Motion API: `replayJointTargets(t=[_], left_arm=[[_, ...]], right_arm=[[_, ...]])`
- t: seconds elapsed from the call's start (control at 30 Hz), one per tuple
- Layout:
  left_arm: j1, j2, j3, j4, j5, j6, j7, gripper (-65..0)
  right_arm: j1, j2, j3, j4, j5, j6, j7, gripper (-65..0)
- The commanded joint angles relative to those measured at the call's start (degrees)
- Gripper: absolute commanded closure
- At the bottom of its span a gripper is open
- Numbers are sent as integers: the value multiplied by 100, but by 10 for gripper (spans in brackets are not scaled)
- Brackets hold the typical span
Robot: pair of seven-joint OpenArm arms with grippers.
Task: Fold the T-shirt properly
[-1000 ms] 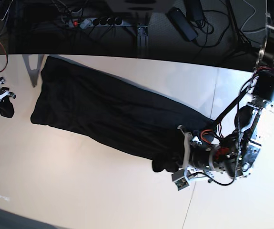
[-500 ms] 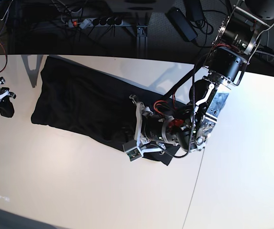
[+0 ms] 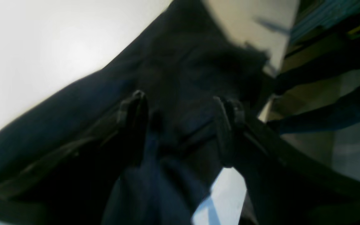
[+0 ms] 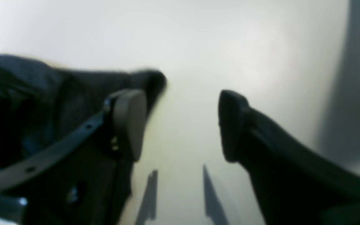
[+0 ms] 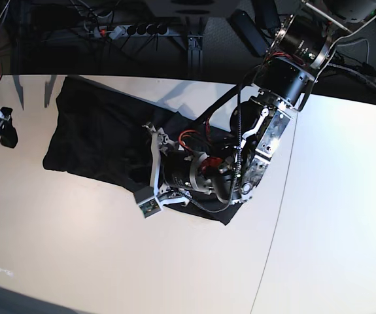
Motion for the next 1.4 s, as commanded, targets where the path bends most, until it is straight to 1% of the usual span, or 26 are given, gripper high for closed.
replayJointTargets(t=[0.0,0.07,0.17,0.3,0.47,0.67,0.83,1.03,1.2,1.37], left_arm=[[-142,39,-28,87,-76,52,-101,-368],[-142,31,-33,87,-74,52,-72,-368],[-142,-20,-164,87,-72,50,-9,-368],[-140,-118,-433,87,-79,50,11,-367],[-155,-240,-501,87,-79,48,11,-367],[-157,-315,-501,87,-79,50,81,-367],[-157,-468,-501,87,-96,50,92,-367],[-155,-621,-501,87,-166,48,92,-367],[-157,-699,-501,87,-168,48,92,-367],[-155,-715,-501,87,-192,48,92,-367]], right_arm=[[-160,111,50,74,234,361,26,-374],[-492,42,44,74,529,365,-15,-381],[-789,-144,39,74,802,365,-28,-427],[-820,-518,20,74,997,382,-42,-431],[-710,-901,-144,72,1032,382,-42,-431],[-452,-1231,-492,70,925,382,-39,-431],[-315,-1488,-533,61,811,382,-13,-431],[-269,-1657,-533,2,658,380,68,-431],[-225,-1672,-522,-63,522,378,201,-431],[140,-1672,-525,-483,511,380,197,-431]])
